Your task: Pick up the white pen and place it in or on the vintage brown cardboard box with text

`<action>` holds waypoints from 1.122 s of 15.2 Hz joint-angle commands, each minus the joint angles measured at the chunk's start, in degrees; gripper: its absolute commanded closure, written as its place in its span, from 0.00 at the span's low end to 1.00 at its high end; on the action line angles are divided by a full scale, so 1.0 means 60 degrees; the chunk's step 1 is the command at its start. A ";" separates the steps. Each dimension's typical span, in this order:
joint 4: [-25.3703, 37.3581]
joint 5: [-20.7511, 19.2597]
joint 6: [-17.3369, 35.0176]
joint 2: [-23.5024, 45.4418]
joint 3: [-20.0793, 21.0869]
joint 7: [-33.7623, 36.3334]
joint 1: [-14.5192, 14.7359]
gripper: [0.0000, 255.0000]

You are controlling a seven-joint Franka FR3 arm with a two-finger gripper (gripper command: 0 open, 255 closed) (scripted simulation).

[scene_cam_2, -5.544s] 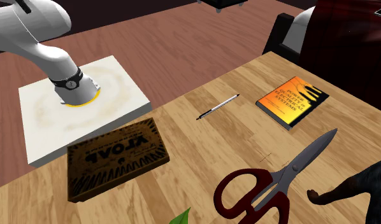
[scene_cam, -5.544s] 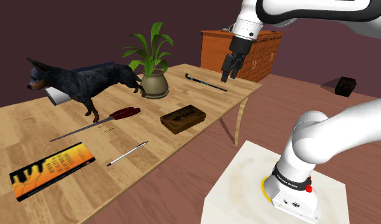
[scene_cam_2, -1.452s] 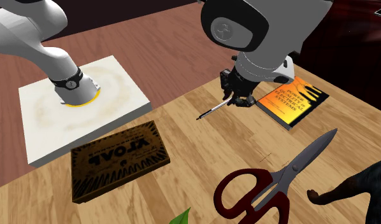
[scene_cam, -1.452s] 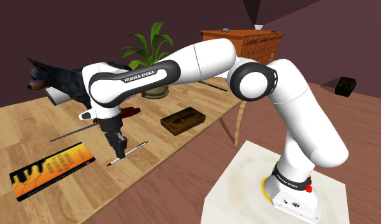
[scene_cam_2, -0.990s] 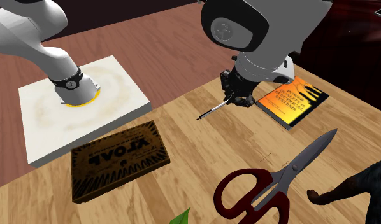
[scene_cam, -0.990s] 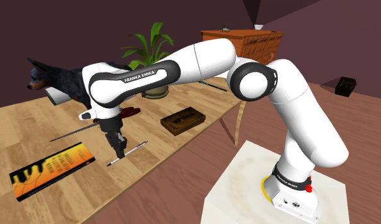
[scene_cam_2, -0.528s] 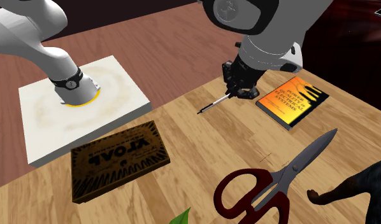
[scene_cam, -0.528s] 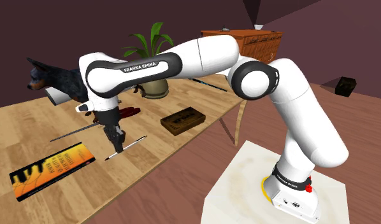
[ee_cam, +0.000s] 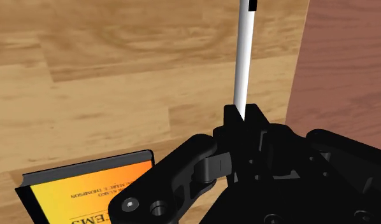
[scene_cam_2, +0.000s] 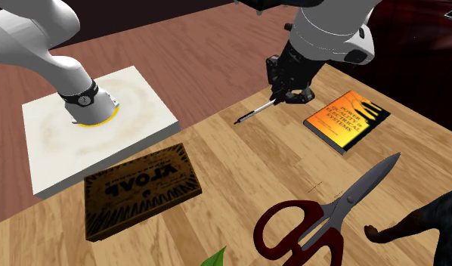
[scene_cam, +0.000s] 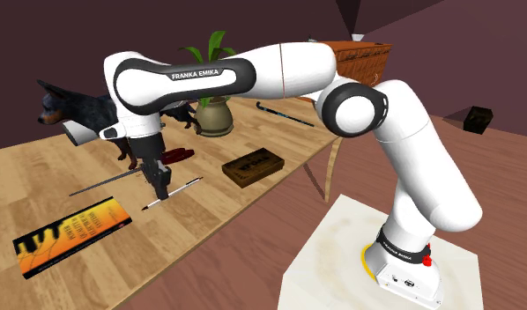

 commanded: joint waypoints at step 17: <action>-0.2557 0.0178 -0.0125 -0.2452 -0.0247 -0.1282 -0.1222 1.00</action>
